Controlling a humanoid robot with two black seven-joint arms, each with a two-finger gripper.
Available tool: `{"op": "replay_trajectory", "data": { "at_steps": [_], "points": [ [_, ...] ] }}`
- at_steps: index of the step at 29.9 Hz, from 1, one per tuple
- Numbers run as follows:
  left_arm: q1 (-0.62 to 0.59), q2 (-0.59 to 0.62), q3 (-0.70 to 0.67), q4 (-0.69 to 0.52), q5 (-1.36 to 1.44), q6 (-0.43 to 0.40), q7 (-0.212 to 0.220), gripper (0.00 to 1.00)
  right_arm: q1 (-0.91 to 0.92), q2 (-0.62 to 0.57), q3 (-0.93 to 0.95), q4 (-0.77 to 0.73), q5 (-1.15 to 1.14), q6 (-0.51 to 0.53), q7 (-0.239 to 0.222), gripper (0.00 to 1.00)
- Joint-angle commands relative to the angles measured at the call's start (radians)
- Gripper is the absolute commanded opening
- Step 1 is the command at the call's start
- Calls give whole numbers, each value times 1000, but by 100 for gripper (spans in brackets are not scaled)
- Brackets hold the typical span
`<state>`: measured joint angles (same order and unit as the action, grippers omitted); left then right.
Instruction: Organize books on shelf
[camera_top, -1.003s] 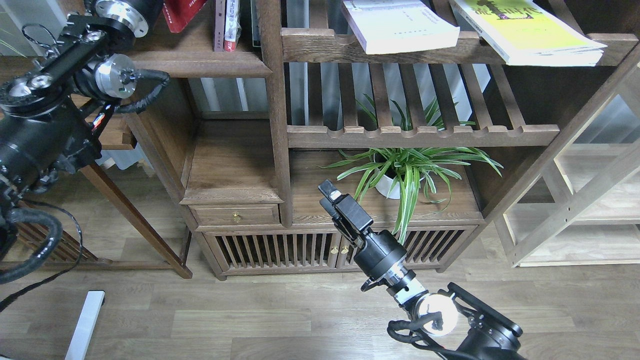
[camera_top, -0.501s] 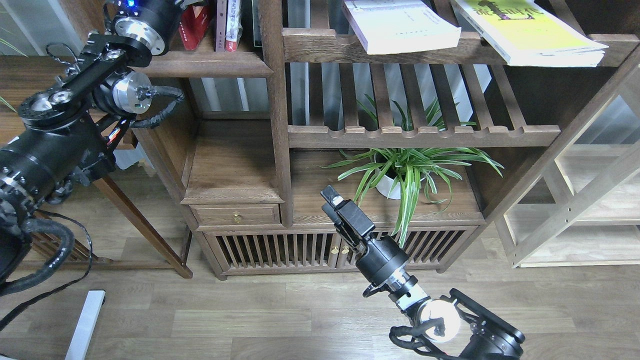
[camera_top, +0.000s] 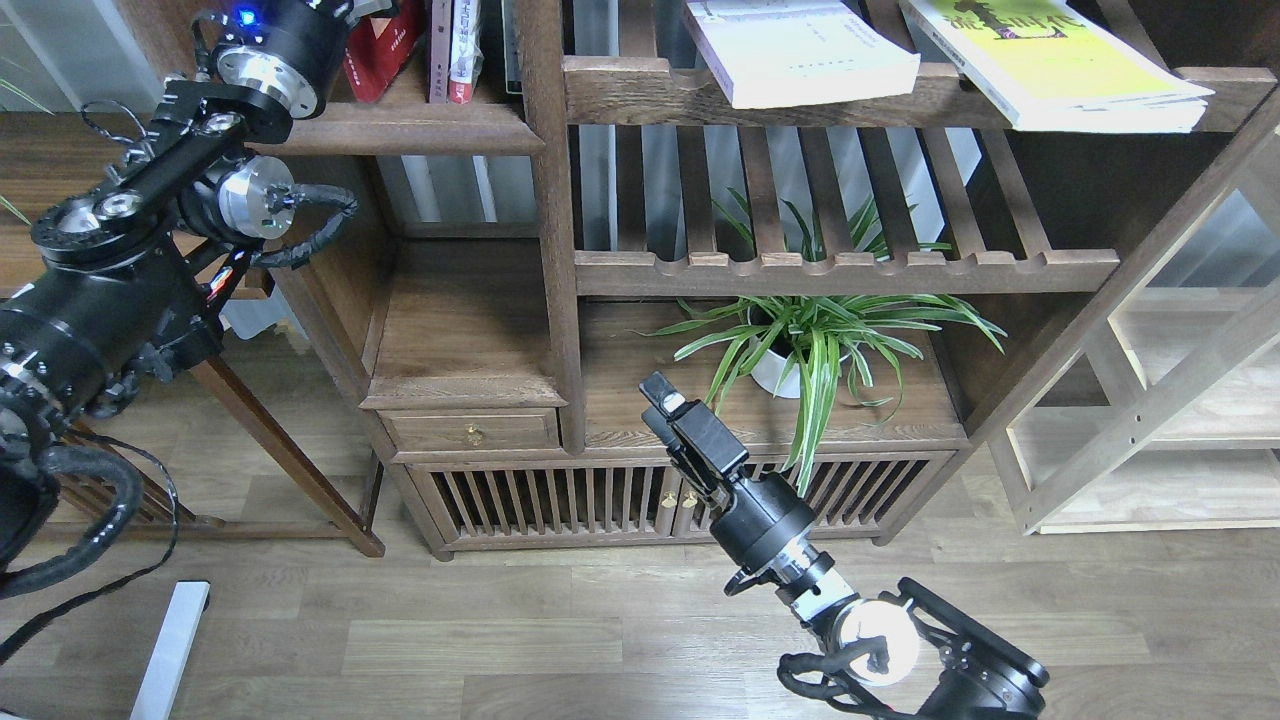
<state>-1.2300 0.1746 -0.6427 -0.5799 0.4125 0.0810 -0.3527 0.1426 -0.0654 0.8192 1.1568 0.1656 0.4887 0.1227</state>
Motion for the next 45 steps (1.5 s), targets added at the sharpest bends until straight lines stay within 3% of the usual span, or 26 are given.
{"op": "replay_trajectory", "data": {
  "at_steps": [1,7,13,37,41,45],
  "points": [
    [1,-4,0,2,-1,3,1,21,0,-1,0,0,0,0,0,84],
    [-2,-20,1,37,-1,63,1,46,-1,-1,-5,0,-1,0,0,84],
    [-3,-21,0,37,-3,115,-2,64,-1,-1,-11,0,0,0,0,84],
    [-82,-121,-15,26,-55,111,-66,67,-37,3,-14,-2,-34,0,0,84],
    [-92,-119,-17,26,-55,111,-103,68,-43,3,-12,-2,-37,0,0,84],
    [-109,-118,-46,15,-55,112,-107,69,-49,3,-14,-2,-44,0,0,84]
  ]
}}
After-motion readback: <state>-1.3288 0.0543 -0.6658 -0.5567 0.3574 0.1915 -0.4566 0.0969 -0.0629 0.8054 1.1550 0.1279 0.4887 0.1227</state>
